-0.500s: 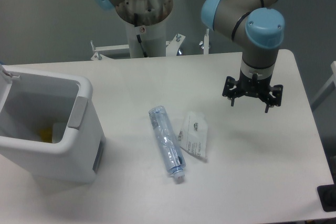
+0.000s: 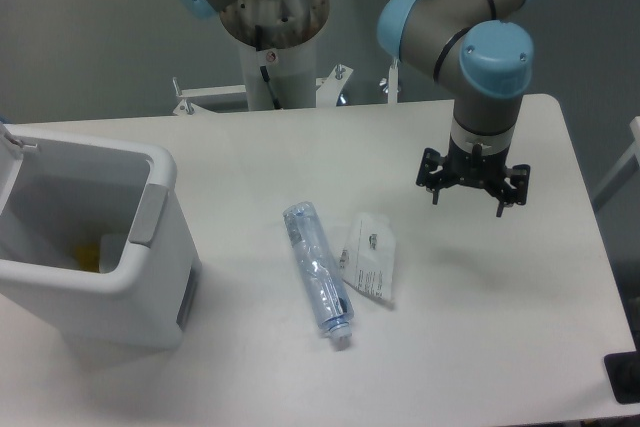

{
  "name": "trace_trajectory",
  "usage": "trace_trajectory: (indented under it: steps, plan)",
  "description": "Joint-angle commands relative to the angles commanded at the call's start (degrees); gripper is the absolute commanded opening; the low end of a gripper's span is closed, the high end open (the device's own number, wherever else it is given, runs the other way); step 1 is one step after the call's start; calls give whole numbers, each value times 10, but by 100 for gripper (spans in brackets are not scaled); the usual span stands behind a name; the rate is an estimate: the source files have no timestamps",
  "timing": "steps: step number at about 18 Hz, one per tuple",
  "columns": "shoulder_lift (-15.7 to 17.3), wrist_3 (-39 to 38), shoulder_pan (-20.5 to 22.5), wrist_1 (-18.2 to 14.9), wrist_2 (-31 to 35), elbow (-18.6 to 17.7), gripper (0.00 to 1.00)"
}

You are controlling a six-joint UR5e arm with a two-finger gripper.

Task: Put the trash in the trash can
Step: 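Lower the gripper toward the clear plastic wrapper beside the bottle, then close the gripper on the clear plastic wrapper and lift it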

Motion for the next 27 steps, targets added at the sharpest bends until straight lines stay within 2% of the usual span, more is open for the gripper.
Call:
trace_trajectory:
  steps: [3,5,18,22,23,25,27]
  plan:
    - [0,-38,-10,54,0,-40,100]
    - [-1,-43,-18,75,-1,-55,100]
    - [-34,-91,-66,73,-3,-59,100]
    - [-42,-84,-71,73,0,-75,100]
    - [-45,-84,-76,72,0,-75,99]
    - [-45,-84,-77,71,0,-79,87]
    - [-45,-84,-77,72,0,-91,68]
